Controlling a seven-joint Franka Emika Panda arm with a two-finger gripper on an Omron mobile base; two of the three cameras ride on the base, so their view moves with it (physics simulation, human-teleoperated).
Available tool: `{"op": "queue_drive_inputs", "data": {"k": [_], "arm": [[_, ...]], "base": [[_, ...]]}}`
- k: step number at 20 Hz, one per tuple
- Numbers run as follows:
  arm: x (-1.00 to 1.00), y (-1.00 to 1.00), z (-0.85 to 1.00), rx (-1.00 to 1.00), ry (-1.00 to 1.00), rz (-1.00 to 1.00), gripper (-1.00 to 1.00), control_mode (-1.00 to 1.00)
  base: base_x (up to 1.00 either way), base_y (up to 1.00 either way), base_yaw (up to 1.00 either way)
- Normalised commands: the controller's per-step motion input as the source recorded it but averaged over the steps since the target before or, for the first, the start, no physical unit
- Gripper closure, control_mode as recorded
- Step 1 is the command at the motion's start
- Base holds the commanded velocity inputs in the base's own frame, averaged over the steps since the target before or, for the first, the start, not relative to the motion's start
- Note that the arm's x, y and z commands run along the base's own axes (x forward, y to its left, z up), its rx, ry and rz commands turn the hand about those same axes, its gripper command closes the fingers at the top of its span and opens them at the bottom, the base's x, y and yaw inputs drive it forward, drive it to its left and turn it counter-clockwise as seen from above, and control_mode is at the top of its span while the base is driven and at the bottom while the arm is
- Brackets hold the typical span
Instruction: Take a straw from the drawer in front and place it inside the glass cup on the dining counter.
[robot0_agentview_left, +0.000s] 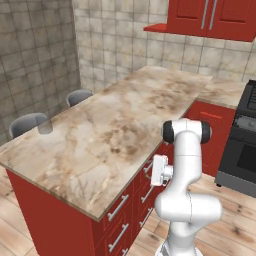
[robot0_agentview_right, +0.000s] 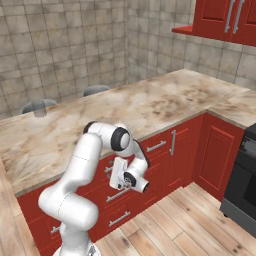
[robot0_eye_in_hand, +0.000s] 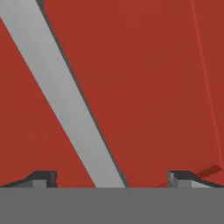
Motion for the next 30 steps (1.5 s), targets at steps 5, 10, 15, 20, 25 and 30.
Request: {"op": "queue_drive_inputs", "data": {"k": [5, 10, 15, 20, 25, 30], "arm": [[0.49, 0.0, -0.23, 0.0, -0.01, 0.0, -1.0, -1.0], [0.4, 0.0, -0.05, 0.0, -0.01, 0.0, 1.0, -1.0], [0.11, 0.13, 0.0, -0.07, 0.04, 0.0, 1.0, -1.0], [0.0, -0.22, -0.01, -0.01, 0.0, 0.0, 1.0, -1.0], [-0.32, -0.98, -0.02, 0.0, -0.02, 0.0, 1.0, -1.0], [-0.52, -1.0, -0.12, 0.0, -0.02, 0.03, 1.0, -1.0]], "base": [[0.0, 0.0, 0.0], [0.0, 0.0, 0.0], [0.0, 0.0, 0.0], [0.0, 0.0, 0.0], [0.0, 0.0, 0.0], [0.0, 0.0, 0.0]]}}
